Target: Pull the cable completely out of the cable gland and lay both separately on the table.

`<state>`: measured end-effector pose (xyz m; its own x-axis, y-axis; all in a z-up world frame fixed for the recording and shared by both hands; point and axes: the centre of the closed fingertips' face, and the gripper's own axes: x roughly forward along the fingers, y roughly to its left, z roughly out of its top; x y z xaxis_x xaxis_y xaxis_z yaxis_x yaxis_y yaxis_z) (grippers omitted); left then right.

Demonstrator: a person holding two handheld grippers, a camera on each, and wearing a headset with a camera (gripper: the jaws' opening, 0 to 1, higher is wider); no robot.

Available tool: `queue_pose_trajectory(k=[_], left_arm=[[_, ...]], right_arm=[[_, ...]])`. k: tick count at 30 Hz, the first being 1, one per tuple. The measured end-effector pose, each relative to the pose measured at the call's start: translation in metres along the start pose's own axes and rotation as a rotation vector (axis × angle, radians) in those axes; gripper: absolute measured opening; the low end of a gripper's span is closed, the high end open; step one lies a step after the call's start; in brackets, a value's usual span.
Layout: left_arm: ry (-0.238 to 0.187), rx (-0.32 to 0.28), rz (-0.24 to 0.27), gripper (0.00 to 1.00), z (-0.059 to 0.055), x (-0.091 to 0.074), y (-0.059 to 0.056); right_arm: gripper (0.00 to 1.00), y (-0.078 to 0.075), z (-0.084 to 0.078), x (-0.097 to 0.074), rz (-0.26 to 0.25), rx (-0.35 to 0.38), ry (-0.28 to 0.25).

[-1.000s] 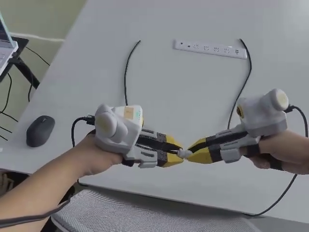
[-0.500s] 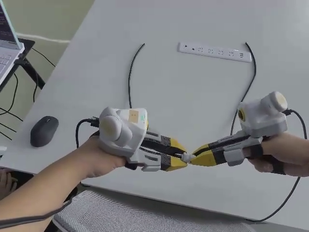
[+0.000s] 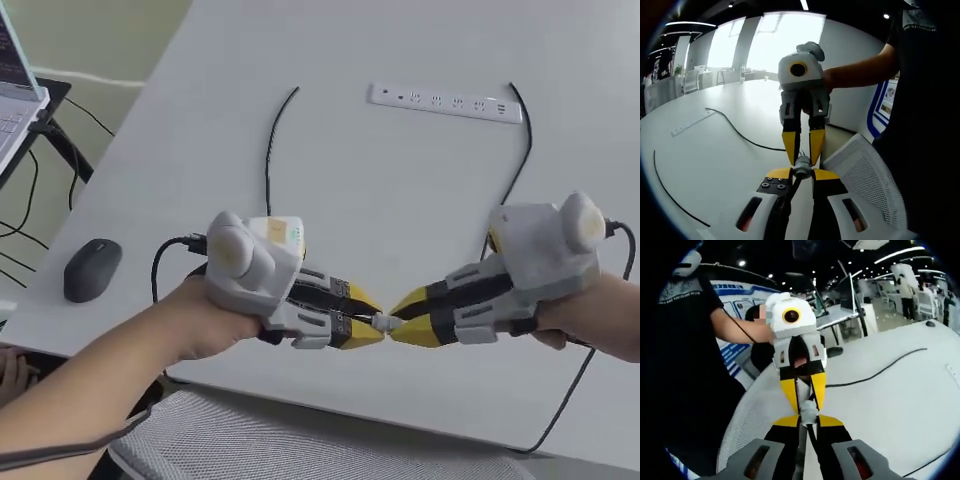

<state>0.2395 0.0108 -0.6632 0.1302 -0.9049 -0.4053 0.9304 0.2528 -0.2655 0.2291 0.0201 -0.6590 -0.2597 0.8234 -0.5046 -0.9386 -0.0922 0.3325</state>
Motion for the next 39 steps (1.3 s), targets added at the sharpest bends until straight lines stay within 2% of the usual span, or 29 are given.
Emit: queue_pose_trajectory(k=[1, 2, 3, 7, 10, 11, 17, 21, 29, 33, 36, 38, 39], left_arm=[[-0.002, -0.004, 0.001, 0.15, 0.000, 0.000, 0.000], [-0.010, -0.030, 0.009, 0.15, 0.001, -0.001, 0.002], [-0.013, -0.033, 0.004, 0.15, 0.001, -0.001, 0.002], [-0.015, -0.046, -0.008, 0.15, 0.000, -0.001, -0.003], [-0.021, -0.056, -0.002, 0.15, -0.001, -0.001, -0.002], [-0.022, -0.066, -0.003, 0.15, -0.001, -0.002, -0.002], [-0.022, -0.090, -0.007, 0.15, -0.001, -0.003, 0.000], [-0.012, -0.095, -0.004, 0.15, -0.004, -0.001, 0.000], [-0.006, -0.092, -0.002, 0.15, -0.004, 0.002, -0.003], [-0.008, -0.086, -0.002, 0.15, -0.001, 0.002, -0.005], [-0.006, -0.080, 0.001, 0.15, 0.000, 0.001, -0.008], [-0.004, -0.071, 0.002, 0.15, -0.001, 0.001, -0.010], [-0.002, -0.065, 0.000, 0.15, -0.002, 0.002, -0.012]], right_arm=[[0.07, -0.001, -0.001, 0.000, -0.018, -0.008, 0.005], [0.07, -0.003, 0.001, -0.001, -0.065, -0.045, -0.002], [0.07, -0.002, 0.001, -0.001, -0.083, -0.078, -0.001], [0.07, 0.001, -0.004, 0.001, -0.139, -0.226, 0.039], [0.07, -0.003, -0.004, 0.001, -0.192, -0.302, 0.055], [0.07, -0.002, -0.004, 0.002, -0.194, -0.324, 0.060], [0.07, -0.004, -0.005, 0.005, -0.230, -0.392, 0.082], [0.07, -0.005, -0.007, 0.005, -0.240, -0.389, 0.095], [0.08, -0.006, -0.009, 0.003, -0.220, -0.302, 0.063], [0.11, -0.007, -0.005, -0.001, -0.221, -0.244, 0.024], [0.13, -0.004, -0.003, -0.005, -0.175, -0.160, -0.014], [0.16, -0.005, -0.003, -0.009, -0.131, -0.020, -0.056], [0.18, -0.009, -0.003, -0.012, -0.116, 0.077, -0.078]])
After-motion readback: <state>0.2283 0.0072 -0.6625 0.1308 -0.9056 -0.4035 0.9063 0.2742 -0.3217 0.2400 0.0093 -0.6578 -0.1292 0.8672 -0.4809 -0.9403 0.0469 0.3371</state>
